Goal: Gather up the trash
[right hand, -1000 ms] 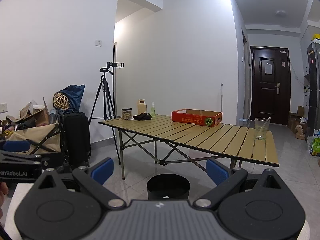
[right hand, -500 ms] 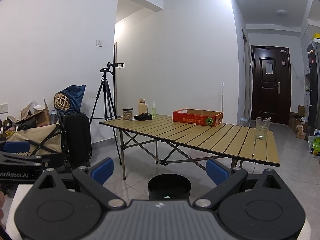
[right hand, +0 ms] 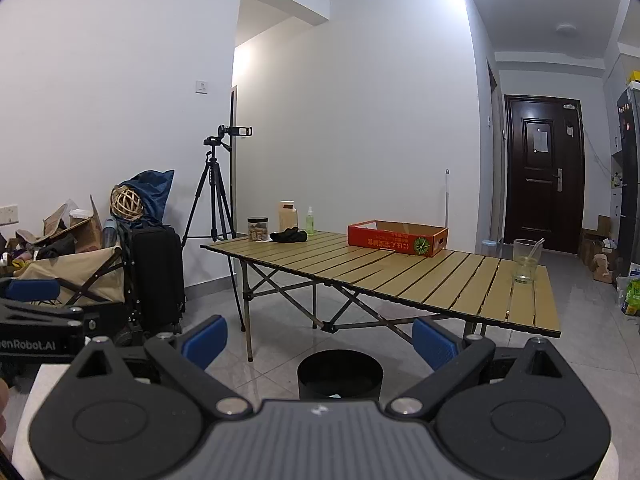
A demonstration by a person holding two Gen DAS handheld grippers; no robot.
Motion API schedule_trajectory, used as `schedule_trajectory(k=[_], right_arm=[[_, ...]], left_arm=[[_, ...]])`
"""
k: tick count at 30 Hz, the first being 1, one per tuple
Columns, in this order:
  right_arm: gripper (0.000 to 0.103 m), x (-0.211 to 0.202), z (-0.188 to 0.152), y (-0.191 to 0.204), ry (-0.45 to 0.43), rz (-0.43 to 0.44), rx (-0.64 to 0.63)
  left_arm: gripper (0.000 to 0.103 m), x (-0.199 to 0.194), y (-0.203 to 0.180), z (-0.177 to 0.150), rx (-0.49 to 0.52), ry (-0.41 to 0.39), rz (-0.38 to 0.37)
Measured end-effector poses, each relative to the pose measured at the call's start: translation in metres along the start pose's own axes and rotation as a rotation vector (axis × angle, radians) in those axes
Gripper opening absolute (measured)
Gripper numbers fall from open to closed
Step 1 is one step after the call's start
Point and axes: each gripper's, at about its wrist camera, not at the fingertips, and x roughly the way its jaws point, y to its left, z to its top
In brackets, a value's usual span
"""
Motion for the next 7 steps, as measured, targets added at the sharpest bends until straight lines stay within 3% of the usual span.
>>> schedule_trajectory(k=[7], right_arm=[[0.099,-0.0009,0.0008,0.0003,-0.005,-0.002,-0.004]], left_arm=[[0.103,-0.0054,-0.0009,-0.0003,0.000,-0.029,0.008]])
